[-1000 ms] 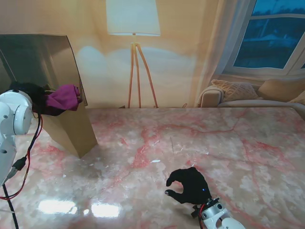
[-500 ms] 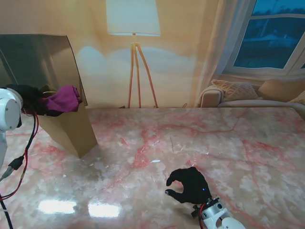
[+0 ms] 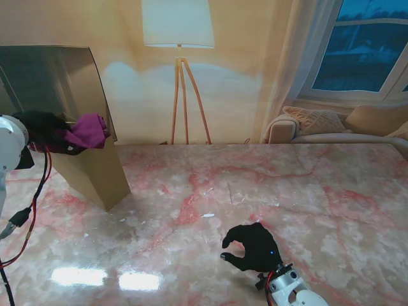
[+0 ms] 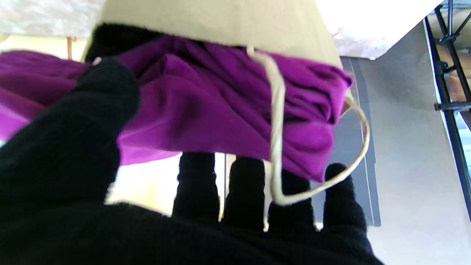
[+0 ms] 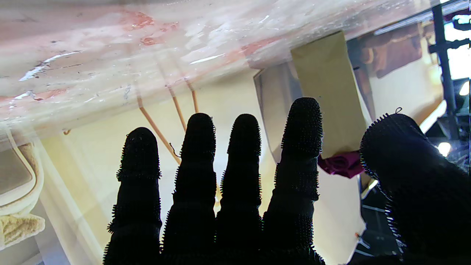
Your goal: Fold the socks and the shorts into the kraft paper bag
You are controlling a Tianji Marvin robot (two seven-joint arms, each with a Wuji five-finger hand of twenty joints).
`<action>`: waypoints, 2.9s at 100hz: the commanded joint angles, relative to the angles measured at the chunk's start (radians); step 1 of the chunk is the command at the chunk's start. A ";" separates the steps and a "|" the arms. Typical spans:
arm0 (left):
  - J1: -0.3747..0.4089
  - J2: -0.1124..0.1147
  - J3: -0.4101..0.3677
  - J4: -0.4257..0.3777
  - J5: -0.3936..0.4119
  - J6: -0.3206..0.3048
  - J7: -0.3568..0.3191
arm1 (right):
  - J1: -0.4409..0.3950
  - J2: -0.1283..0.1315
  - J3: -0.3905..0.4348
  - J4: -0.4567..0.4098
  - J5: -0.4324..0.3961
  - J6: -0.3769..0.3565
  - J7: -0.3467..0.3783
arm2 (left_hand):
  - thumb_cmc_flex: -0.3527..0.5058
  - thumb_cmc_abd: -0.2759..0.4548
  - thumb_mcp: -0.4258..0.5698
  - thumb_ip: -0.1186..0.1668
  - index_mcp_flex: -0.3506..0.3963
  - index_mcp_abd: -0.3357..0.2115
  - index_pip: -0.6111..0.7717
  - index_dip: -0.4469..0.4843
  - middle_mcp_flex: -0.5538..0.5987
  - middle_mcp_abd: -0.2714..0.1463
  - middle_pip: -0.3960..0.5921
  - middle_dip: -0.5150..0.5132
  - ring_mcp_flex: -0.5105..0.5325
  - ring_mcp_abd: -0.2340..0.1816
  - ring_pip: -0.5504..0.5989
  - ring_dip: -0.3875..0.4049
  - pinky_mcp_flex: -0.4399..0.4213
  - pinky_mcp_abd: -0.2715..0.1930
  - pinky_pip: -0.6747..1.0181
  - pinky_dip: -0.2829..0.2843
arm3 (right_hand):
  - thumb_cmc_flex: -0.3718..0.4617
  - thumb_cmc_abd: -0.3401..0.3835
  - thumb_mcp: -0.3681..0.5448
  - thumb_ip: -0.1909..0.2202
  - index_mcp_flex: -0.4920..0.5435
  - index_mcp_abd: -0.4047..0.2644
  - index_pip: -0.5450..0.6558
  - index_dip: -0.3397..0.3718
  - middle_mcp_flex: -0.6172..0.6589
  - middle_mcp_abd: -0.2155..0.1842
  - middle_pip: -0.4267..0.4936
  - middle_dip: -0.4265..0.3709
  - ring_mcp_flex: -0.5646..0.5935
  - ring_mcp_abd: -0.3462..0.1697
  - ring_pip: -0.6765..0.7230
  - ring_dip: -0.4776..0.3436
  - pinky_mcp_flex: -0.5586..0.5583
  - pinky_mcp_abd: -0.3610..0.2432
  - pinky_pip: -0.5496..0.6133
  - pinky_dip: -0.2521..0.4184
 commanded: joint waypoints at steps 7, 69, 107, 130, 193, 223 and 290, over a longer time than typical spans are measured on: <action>0.004 -0.002 0.014 0.024 -0.016 0.005 0.083 | -0.003 -0.005 -0.005 0.001 -0.001 -0.006 0.001 | -0.007 -0.006 0.028 0.010 0.098 -0.083 0.136 0.081 0.093 -0.002 0.074 0.084 0.049 0.022 0.040 0.050 0.003 0.011 -0.004 0.021 | 0.008 0.020 -0.008 -0.033 -0.007 -0.025 0.032 -0.002 -0.016 0.005 -0.008 0.000 -0.022 0.001 -0.015 -0.015 -0.016 0.014 -0.012 0.031; -0.031 -0.013 0.104 0.109 0.198 -0.067 0.103 | -0.002 -0.005 -0.006 0.002 0.001 -0.009 0.007 | 0.307 0.199 -0.113 -0.008 0.263 -0.169 0.524 0.020 0.607 -0.136 0.093 0.394 0.337 -0.036 0.236 0.192 0.099 0.008 0.212 0.030 | 0.009 0.020 -0.006 -0.034 -0.005 -0.024 0.034 -0.004 -0.014 0.006 -0.008 0.000 -0.023 0.002 -0.015 -0.015 -0.015 0.016 -0.011 0.032; -0.057 -0.003 0.132 0.126 0.175 -0.069 -0.008 | -0.003 -0.005 -0.003 0.001 0.003 -0.010 0.012 | 0.346 0.303 -0.248 0.004 0.224 -0.109 0.417 -0.023 0.495 -0.118 0.103 0.230 0.270 -0.043 0.161 0.124 0.054 -0.018 0.164 0.007 | 0.004 0.031 -0.006 -0.032 -0.003 -0.023 0.035 -0.003 -0.015 0.009 -0.010 0.000 -0.024 0.002 -0.016 -0.015 -0.015 0.015 -0.010 0.032; -0.058 -0.001 0.137 0.129 0.166 -0.061 -0.027 | -0.003 -0.005 -0.002 0.002 0.003 -0.011 0.011 | 0.303 0.342 -0.254 0.023 0.162 -0.017 0.218 -0.024 0.333 -0.084 0.091 0.023 0.188 -0.036 0.108 0.084 0.029 -0.031 0.125 0.015 | 0.004 0.033 -0.009 -0.029 -0.004 -0.023 0.034 -0.003 -0.014 0.008 -0.009 0.001 -0.024 0.002 -0.015 -0.015 -0.016 0.016 -0.010 0.033; -0.037 -0.006 0.115 0.100 0.184 -0.034 -0.026 | -0.001 -0.004 -0.003 0.005 0.001 -0.012 0.008 | 0.265 0.426 -0.115 0.122 0.044 0.090 0.025 -0.017 0.106 -0.007 0.022 -0.054 0.101 -0.047 -0.002 -0.046 0.030 -0.055 0.064 0.002 | 0.004 0.041 -0.004 -0.029 -0.010 -0.026 0.034 -0.006 -0.015 0.007 -0.010 0.000 -0.024 0.004 -0.015 -0.015 -0.017 0.015 -0.011 0.032; 0.020 -0.019 0.058 0.016 0.166 -0.003 0.101 | 0.003 -0.004 -0.005 0.006 -0.002 -0.012 0.003 | 0.227 0.412 -0.103 0.111 0.028 0.118 0.023 -0.024 0.085 0.008 0.035 -0.054 0.127 -0.042 0.000 -0.084 0.109 -0.127 0.072 -0.069 | 0.005 0.040 -0.002 -0.031 -0.012 -0.026 0.036 -0.008 -0.015 0.007 -0.010 0.000 -0.024 0.003 -0.015 -0.015 -0.017 0.014 -0.012 0.032; 0.237 -0.064 0.036 -0.234 -0.079 0.093 0.459 | 0.016 0.002 0.001 -0.008 -0.026 -0.009 0.003 | 0.001 0.517 -0.271 0.140 -0.019 0.133 -0.041 -0.037 0.001 0.037 0.000 -0.089 0.067 -0.028 -0.035 -0.121 0.097 -0.156 0.061 -0.190 | 0.008 0.034 0.001 -0.033 -0.014 -0.026 0.037 -0.012 -0.015 0.007 -0.012 -0.001 -0.022 0.002 -0.016 -0.015 -0.015 0.015 -0.012 0.031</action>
